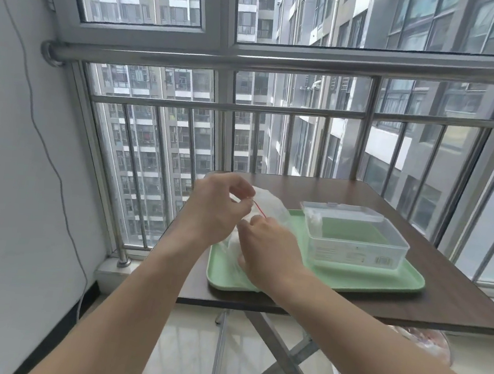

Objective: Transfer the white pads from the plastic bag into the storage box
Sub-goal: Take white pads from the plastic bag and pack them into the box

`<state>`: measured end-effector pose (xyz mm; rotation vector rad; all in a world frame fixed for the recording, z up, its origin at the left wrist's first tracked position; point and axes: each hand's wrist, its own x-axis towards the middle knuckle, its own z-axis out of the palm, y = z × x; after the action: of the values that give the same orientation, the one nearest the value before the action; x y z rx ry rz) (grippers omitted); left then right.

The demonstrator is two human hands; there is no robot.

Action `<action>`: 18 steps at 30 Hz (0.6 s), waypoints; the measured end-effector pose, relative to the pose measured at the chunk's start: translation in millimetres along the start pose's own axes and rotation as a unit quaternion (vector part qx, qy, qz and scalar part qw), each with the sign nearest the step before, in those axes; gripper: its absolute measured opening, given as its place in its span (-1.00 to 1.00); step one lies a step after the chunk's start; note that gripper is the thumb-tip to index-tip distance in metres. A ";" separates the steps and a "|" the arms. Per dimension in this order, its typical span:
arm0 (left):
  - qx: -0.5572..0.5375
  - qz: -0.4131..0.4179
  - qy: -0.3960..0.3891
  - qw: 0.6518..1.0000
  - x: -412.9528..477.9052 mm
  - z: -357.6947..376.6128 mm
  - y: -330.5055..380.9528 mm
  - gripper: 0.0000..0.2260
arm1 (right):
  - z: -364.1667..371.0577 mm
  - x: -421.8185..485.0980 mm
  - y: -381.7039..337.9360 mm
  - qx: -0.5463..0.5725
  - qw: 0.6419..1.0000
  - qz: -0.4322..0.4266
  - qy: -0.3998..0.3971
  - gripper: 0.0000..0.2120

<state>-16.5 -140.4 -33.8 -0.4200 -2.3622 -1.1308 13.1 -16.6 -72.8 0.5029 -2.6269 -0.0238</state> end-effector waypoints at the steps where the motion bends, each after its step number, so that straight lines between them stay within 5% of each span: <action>1: 0.004 0.002 -0.001 1.000 -0.5 -0.6 -0.3 -0.86 | 0.6 1.2 -0.9 -0.005 1.000 0.002 0.001 -0.70; 11: 0.028 0.002 -0.011 1.000 -6.0 -7.8 -3.0 -0.89 | -10.2 -3.6 16.3 0.108 0.993 -0.011 -0.044 -0.73; 18: 0.045 0.004 -0.054 0.998 -8.1 -8.3 0.8 -0.82 | -46.3 -14.1 49.3 0.377 0.915 0.010 -0.143 -0.56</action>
<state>-6.9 -147.0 -33.1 -0.4687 -2.4922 -1.0184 28.2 37.5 -32.7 0.7639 -2.8559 1.0284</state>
